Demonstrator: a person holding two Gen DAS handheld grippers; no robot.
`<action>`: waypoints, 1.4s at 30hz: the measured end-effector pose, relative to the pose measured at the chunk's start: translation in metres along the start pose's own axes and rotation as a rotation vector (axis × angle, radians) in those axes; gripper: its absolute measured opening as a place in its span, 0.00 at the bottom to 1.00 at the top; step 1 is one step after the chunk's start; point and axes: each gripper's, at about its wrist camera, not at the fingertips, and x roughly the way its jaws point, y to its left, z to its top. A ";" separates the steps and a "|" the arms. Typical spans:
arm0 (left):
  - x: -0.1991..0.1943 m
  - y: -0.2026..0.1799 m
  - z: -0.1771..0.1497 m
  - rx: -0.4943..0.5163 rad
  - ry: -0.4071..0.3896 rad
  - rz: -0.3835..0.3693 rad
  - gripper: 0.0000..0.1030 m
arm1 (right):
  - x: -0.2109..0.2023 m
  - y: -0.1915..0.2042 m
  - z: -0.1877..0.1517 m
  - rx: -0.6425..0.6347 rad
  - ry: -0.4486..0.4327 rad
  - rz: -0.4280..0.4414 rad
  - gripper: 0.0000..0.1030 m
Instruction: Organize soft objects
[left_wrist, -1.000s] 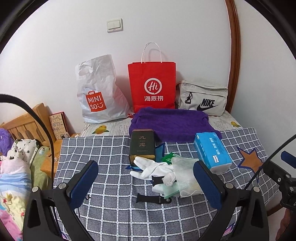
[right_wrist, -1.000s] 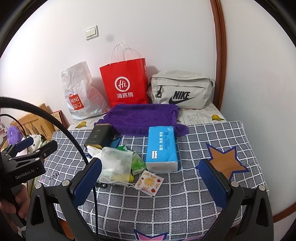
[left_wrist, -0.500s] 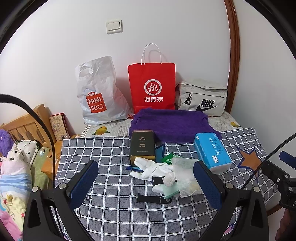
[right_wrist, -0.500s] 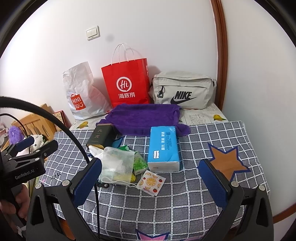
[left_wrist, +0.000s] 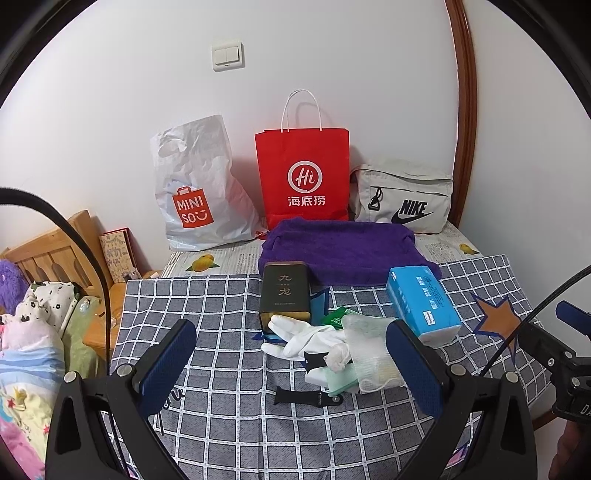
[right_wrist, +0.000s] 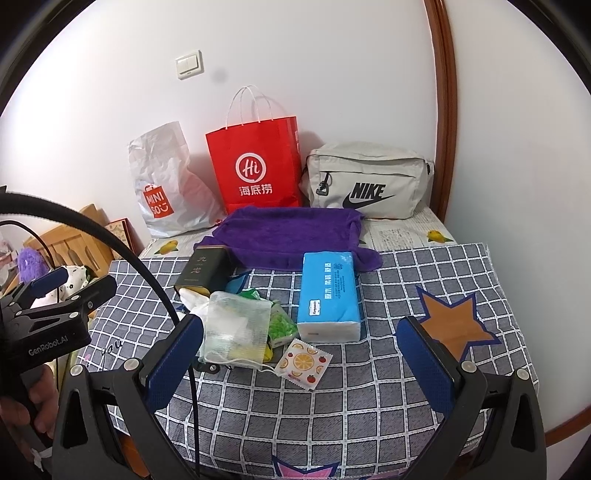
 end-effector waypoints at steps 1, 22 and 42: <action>0.000 0.000 0.000 0.000 0.000 -0.001 1.00 | 0.000 0.000 0.000 -0.001 -0.001 0.001 1.00; 0.078 0.034 -0.024 -0.060 0.152 -0.016 1.00 | 0.062 -0.015 -0.025 0.003 0.137 0.020 1.00; 0.159 -0.042 -0.033 0.052 0.211 -0.279 0.74 | 0.118 -0.051 -0.043 0.052 0.240 -0.017 1.00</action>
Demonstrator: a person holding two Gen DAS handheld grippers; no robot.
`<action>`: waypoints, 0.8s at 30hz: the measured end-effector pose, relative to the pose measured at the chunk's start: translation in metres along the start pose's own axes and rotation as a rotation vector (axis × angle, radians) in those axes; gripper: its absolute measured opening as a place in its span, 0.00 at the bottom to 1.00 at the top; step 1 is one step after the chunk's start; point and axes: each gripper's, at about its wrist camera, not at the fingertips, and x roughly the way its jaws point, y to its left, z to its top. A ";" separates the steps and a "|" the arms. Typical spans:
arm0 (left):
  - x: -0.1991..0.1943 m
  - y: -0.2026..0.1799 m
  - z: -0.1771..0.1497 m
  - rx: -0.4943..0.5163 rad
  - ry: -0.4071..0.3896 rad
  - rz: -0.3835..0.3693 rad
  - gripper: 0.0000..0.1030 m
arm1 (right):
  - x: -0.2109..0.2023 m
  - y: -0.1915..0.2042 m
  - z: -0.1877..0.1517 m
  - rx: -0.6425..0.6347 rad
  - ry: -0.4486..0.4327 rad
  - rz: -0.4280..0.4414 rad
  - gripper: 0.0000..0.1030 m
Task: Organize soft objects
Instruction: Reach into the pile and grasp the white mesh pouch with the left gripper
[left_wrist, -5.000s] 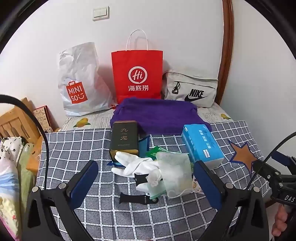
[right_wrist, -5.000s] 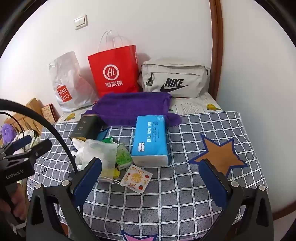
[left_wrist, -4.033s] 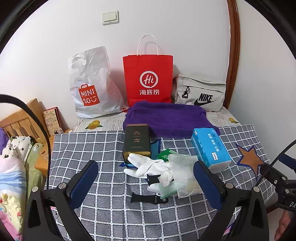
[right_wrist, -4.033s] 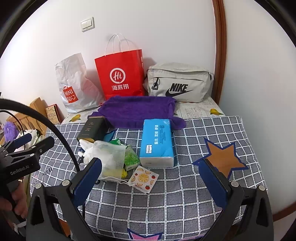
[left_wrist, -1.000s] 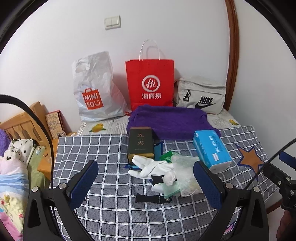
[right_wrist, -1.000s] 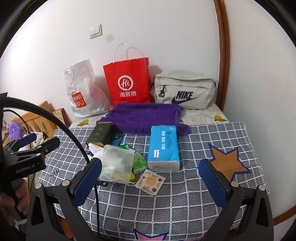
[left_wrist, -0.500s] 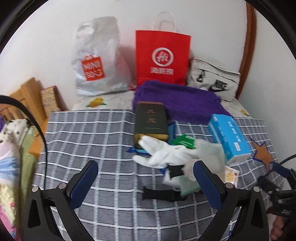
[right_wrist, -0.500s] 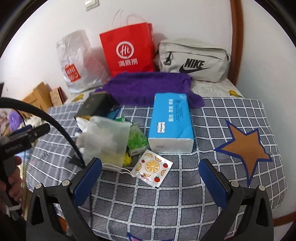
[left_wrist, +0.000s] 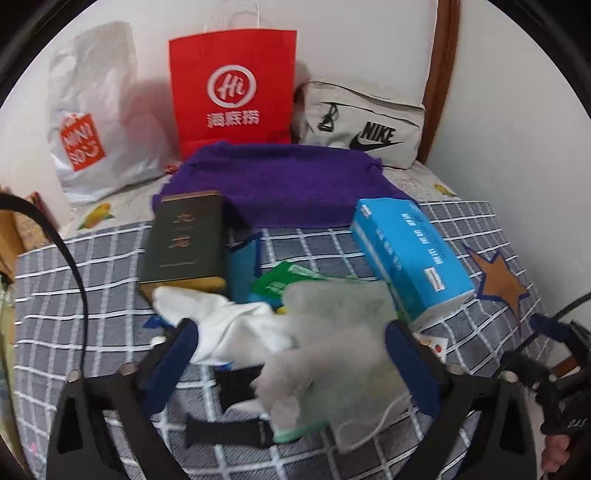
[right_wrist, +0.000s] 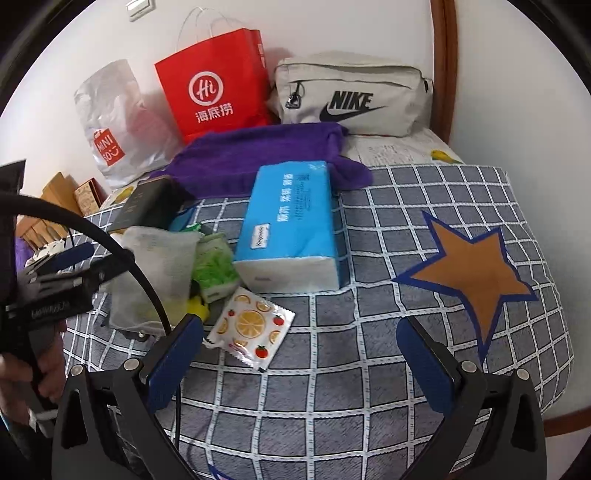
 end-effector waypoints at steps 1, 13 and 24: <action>0.004 0.000 0.001 0.002 0.012 -0.022 0.62 | 0.003 -0.002 0.000 0.002 0.007 0.000 1.00; 0.000 0.008 0.003 0.013 0.004 -0.115 0.10 | 0.019 -0.020 -0.002 0.040 0.038 -0.004 1.00; -0.040 0.038 -0.003 -0.018 -0.047 -0.096 0.09 | 0.011 -0.008 -0.004 0.004 0.024 -0.003 1.00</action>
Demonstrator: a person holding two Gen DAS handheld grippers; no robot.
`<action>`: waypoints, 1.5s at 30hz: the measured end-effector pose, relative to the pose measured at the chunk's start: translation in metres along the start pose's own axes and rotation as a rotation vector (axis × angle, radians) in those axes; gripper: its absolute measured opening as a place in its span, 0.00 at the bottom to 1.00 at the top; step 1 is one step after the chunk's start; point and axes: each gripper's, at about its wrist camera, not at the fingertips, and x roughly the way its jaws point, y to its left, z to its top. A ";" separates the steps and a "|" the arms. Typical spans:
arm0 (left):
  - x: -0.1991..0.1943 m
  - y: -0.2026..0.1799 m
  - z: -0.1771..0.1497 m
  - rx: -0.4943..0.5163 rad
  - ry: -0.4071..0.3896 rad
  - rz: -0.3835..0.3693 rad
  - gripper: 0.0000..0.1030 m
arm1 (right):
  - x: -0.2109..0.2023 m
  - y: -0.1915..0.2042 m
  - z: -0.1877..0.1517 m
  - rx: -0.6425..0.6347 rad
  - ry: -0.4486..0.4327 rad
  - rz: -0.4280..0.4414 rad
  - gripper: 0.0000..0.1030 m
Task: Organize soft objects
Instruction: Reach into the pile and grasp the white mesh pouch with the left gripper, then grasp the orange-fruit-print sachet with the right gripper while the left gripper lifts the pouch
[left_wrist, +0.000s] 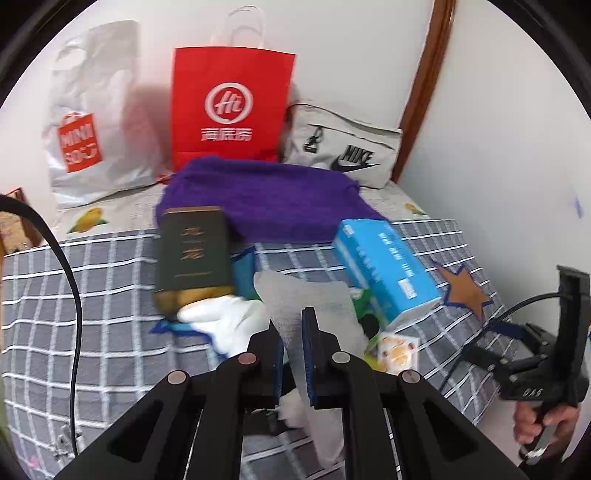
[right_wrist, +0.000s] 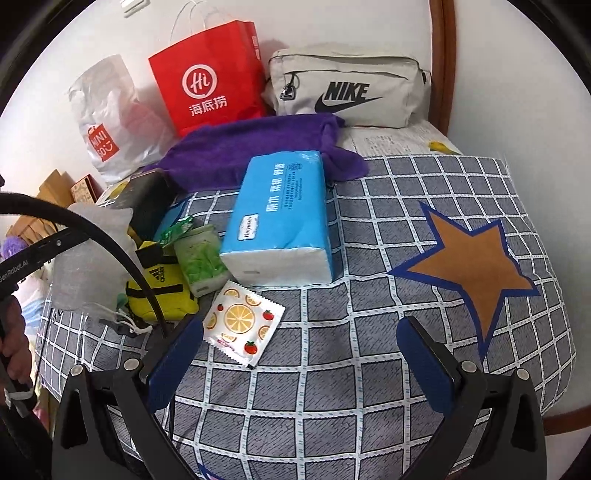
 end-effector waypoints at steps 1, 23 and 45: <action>-0.002 0.005 -0.003 -0.003 0.003 0.013 0.09 | -0.002 0.002 0.000 -0.007 -0.002 0.001 1.00; -0.007 0.087 -0.029 -0.199 -0.011 0.076 0.04 | 0.027 0.034 -0.005 -0.102 0.024 0.027 1.00; 0.024 0.101 -0.043 -0.231 0.059 0.064 0.04 | 0.093 0.050 -0.014 -0.125 0.042 -0.051 0.92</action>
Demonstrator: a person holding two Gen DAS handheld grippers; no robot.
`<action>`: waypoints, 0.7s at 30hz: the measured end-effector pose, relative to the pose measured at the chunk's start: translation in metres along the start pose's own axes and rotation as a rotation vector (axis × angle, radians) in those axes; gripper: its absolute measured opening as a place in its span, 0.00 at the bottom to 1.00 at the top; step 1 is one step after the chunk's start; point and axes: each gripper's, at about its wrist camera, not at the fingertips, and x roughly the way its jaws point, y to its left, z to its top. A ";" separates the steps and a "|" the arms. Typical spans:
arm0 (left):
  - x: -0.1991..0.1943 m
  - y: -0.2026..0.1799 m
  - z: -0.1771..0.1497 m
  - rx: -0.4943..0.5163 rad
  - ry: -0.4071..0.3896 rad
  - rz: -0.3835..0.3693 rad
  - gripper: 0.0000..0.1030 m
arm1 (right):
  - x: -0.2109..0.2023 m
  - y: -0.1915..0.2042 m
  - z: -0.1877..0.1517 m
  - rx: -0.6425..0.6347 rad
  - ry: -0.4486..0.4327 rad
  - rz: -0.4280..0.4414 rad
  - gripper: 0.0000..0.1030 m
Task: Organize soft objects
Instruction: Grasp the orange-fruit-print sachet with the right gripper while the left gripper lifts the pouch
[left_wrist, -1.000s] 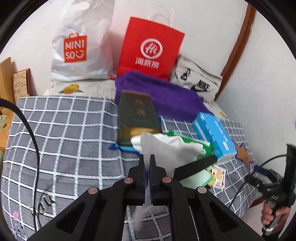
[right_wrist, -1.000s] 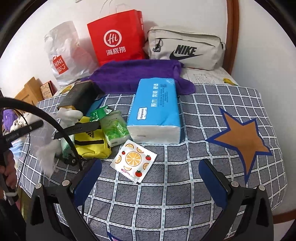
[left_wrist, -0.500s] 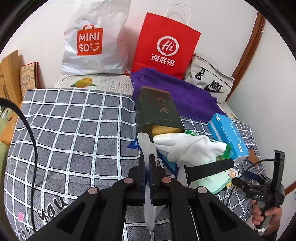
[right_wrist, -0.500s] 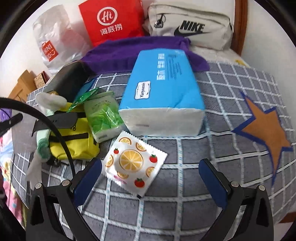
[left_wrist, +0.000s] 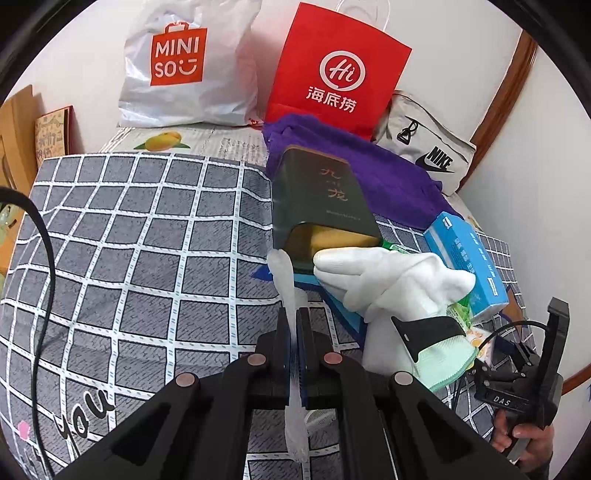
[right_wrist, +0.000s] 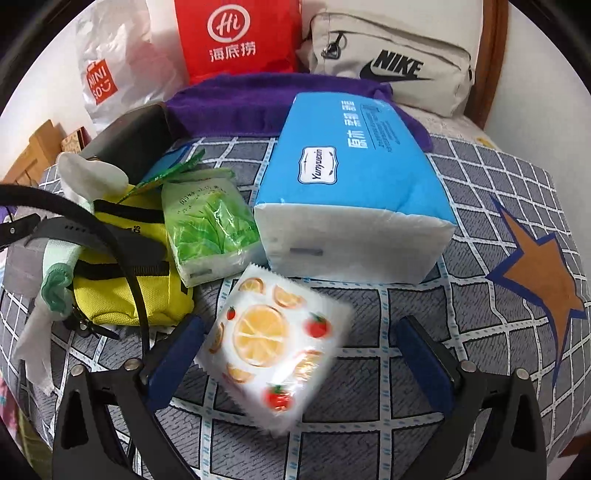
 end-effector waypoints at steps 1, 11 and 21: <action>0.001 -0.001 -0.001 0.002 0.004 0.002 0.04 | -0.002 0.000 -0.001 -0.008 -0.019 -0.001 0.81; -0.009 -0.004 0.001 -0.004 -0.008 -0.030 0.04 | -0.027 -0.013 -0.004 -0.020 -0.044 0.025 0.45; -0.041 -0.015 0.023 0.023 -0.066 -0.041 0.04 | -0.069 -0.026 0.010 -0.026 -0.092 0.017 0.46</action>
